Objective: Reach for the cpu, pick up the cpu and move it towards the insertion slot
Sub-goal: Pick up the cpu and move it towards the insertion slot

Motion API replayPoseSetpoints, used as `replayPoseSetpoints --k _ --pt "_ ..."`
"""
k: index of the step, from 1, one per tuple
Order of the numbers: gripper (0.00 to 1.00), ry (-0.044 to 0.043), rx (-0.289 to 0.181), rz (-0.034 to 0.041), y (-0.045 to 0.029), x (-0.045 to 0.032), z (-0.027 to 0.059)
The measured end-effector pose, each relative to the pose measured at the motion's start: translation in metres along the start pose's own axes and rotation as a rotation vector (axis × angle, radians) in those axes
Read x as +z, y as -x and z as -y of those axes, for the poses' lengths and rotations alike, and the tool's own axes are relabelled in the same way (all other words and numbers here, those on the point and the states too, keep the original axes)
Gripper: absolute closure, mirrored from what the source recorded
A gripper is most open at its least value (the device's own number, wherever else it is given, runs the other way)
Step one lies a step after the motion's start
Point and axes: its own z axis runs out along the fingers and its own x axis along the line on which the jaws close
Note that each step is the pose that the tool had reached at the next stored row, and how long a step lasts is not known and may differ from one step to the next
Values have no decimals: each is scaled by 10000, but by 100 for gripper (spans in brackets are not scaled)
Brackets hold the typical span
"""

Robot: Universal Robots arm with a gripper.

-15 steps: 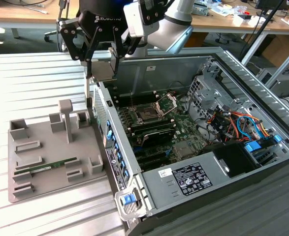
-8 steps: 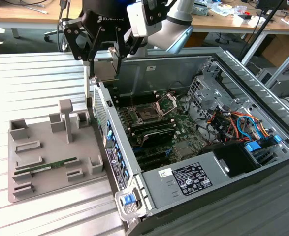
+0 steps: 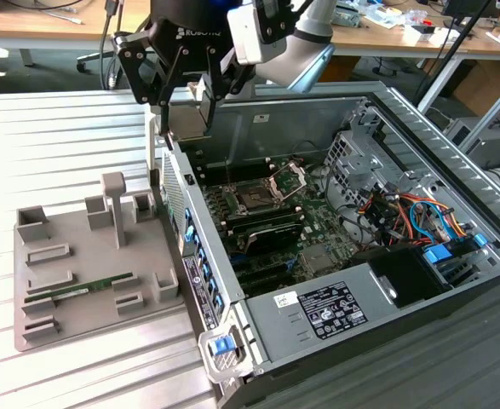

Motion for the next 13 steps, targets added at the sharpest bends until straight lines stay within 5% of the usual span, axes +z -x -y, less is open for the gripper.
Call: replayPoseSetpoints --k 13 --pt "45 -1 0 0 83 -1 9"
